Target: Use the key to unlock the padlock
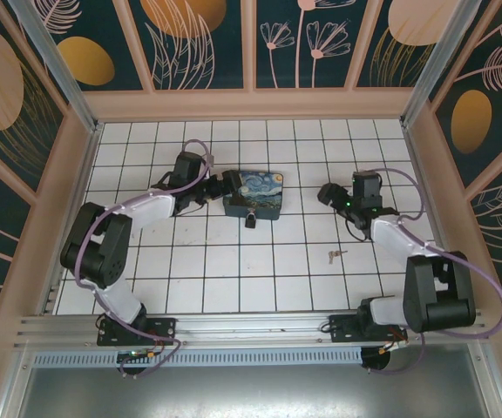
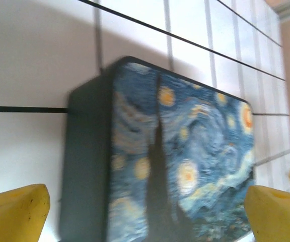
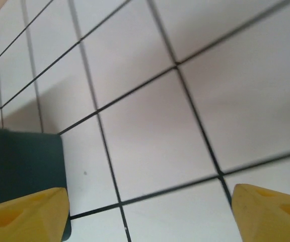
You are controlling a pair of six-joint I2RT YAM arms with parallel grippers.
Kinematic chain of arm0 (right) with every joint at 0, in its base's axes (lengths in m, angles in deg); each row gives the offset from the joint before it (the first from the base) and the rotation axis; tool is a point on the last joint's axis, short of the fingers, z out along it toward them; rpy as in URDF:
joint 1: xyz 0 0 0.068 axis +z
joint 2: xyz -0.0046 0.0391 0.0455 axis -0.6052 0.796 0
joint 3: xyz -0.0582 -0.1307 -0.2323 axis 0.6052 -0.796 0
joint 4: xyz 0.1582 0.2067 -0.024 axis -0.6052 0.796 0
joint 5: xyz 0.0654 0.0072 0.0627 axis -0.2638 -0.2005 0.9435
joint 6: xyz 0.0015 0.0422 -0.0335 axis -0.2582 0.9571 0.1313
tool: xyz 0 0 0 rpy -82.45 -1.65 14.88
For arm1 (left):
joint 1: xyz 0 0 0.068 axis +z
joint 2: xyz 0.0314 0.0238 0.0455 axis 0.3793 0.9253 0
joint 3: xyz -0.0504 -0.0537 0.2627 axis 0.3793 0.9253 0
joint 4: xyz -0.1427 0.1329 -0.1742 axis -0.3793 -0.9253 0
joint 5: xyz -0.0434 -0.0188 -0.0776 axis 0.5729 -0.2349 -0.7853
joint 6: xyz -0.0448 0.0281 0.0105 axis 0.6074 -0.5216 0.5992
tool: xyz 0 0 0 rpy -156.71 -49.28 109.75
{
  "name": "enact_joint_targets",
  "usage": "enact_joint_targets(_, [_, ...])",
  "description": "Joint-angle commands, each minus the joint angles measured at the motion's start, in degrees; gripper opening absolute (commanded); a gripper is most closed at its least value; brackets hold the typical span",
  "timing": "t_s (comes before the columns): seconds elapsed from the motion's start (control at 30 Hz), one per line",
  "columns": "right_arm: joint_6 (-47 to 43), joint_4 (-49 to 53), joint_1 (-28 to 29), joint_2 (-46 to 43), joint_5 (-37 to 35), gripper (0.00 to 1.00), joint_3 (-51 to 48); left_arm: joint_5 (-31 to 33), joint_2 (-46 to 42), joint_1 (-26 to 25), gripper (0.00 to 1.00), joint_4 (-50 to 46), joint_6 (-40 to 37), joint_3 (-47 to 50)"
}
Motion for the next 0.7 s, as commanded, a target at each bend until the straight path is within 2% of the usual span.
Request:
enact_joint_targets(0.0, [6.3,14.4,-1.7,-3.1,-5.2,0.76,0.1,16.0,-7.4,-0.2,0.98,-12.3,-6.2,0.6])
enact_joint_targets(0.03, [8.1,16.9,-1.9,-3.7,-6.3,0.71,-0.3,19.6,-10.0,-0.4,0.97,-14.1,-6.9,0.9])
enact_joint_targets(0.13, [13.7,18.9,-2.2,-7.1,-6.9,0.68,-5.4,31.3,-16.5,-3.1,0.99,-19.7,-11.3,3.1])
enact_joint_targets(0.27, [19.2,22.1,-2.1,-10.3,-5.1,0.64,-9.6,38.7,-19.6,-3.4,0.99,-20.5,-17.2,3.3])
enact_joint_targets(0.37, [20.7,24.9,-1.4,-13.1,-5.2,0.61,-10.1,49.5,-19.7,-3.2,0.99,-22.5,-11.1,1.8])
enact_joint_targets(0.43, [20.5,26.6,-1.2,-13.1,-5.3,0.60,-9.5,43.6,-19.2,-3.1,0.96,-23.4,-13.6,-0.4])
enact_joint_targets(0.47, [20.7,27.4,-0.9,-12.8,-5.6,0.60,-9.2,39.7,-18.6,-3.1,0.91,-24.1,-13.9,-1.2])
enact_joint_targets(0.57, [22.5,27.5,1.0,-12.8,-5.4,0.58,-9.6,29.4,-15.6,-4.2,0.86,-26.5,-11.9,-3.0])
enact_joint_targets(0.67, [25.3,26.1,4.1,-12.9,-5.6,0.55,-10.1,33.3,-13.1,-10.8,0.87,-28.6,-11.5,-4.2])
